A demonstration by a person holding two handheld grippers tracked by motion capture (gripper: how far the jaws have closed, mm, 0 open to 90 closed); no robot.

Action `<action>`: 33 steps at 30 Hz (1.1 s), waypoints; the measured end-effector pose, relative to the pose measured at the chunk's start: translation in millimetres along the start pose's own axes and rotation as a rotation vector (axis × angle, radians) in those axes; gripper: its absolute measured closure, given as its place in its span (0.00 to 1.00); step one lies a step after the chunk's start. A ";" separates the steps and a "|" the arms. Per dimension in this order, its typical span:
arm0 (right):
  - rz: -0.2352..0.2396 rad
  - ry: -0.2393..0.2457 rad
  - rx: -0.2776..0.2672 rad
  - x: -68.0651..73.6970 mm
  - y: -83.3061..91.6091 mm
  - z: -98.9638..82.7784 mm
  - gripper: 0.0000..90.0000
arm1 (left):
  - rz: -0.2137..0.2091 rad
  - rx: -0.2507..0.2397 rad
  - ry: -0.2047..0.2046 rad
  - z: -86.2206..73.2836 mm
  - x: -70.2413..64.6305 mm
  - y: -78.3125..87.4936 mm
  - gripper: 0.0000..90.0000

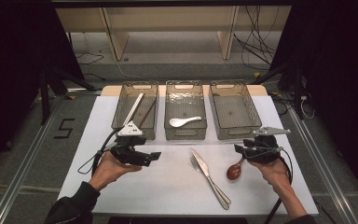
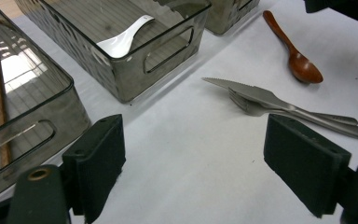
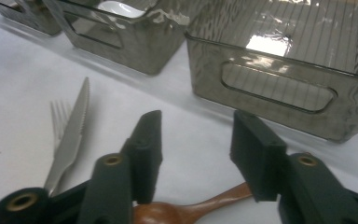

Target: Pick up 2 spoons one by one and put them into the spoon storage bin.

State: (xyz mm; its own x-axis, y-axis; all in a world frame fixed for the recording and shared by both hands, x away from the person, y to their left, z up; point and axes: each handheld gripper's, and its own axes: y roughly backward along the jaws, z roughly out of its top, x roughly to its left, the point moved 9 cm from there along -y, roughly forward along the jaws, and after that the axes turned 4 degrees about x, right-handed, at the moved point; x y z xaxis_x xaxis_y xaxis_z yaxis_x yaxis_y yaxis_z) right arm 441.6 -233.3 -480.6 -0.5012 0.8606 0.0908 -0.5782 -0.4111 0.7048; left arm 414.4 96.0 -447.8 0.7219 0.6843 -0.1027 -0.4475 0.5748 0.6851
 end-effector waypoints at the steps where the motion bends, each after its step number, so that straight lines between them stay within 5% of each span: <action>1: -0.002 0.002 0.011 -2.1 -2.4 -0.6 0.66 | 0.004 -0.005 0.005 -2.4 0.1 0.9 0.22; 8: -0.052 -0.005 0.071 -20.5 -21.8 -3.7 0.89 | 0.011 -0.023 0.011 -21.9 -1.0 9.6 0.21; 14: -0.072 -0.017 0.142 -33.8 -39.9 -10.9 1.00 | -0.001 -0.035 0.027 -30.6 2.2 14.3 0.21; 21: -0.078 -0.013 0.213 -39.8 -55.6 -18.1 1.00 | 0.009 -0.050 0.033 -36.7 4.0 20.8 0.21; 33: -0.105 -0.030 0.242 -53.3 -59.6 -24.7 1.00 | 0.008 -0.050 0.030 -43.4 1.7 23.0 0.21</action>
State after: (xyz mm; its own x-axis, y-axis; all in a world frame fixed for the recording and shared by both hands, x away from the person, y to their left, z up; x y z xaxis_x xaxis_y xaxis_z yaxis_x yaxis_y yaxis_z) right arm 486.9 -262.1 -544.9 -0.4254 0.9046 0.0266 -0.4535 -0.2385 0.8588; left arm 382.4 129.8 -463.6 0.7024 0.7017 -0.1192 -0.4794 0.5902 0.6495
